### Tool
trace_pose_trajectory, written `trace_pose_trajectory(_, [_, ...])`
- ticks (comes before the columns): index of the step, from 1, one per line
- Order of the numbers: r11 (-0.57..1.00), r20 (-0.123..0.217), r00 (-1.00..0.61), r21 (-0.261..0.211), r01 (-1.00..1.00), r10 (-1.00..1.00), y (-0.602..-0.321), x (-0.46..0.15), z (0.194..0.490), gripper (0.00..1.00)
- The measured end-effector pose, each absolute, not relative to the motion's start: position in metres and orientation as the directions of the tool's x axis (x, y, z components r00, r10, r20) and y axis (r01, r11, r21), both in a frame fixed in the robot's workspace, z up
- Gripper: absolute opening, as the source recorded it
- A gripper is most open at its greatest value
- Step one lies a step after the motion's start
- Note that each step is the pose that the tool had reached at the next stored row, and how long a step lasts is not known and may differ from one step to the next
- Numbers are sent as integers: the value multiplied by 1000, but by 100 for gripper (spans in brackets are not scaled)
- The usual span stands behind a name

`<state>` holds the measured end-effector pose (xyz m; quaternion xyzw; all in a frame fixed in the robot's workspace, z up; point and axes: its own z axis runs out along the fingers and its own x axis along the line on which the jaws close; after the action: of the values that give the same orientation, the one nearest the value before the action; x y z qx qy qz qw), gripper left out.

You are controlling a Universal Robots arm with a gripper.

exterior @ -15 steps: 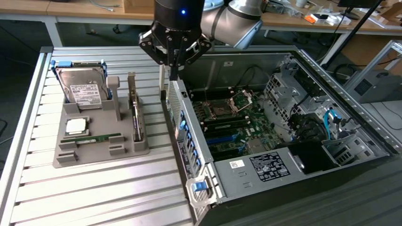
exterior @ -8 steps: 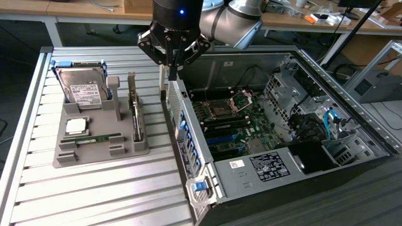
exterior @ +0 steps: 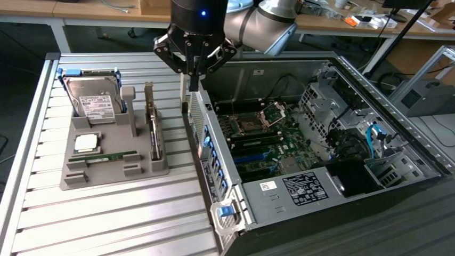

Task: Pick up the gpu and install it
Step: 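Reach for the gpu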

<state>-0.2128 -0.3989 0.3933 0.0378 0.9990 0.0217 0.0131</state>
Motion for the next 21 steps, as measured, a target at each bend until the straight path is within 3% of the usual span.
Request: trace_pose_trajectory(21, [996, -24, -997, 44, 75, 76, -399, -222, 393, 11])
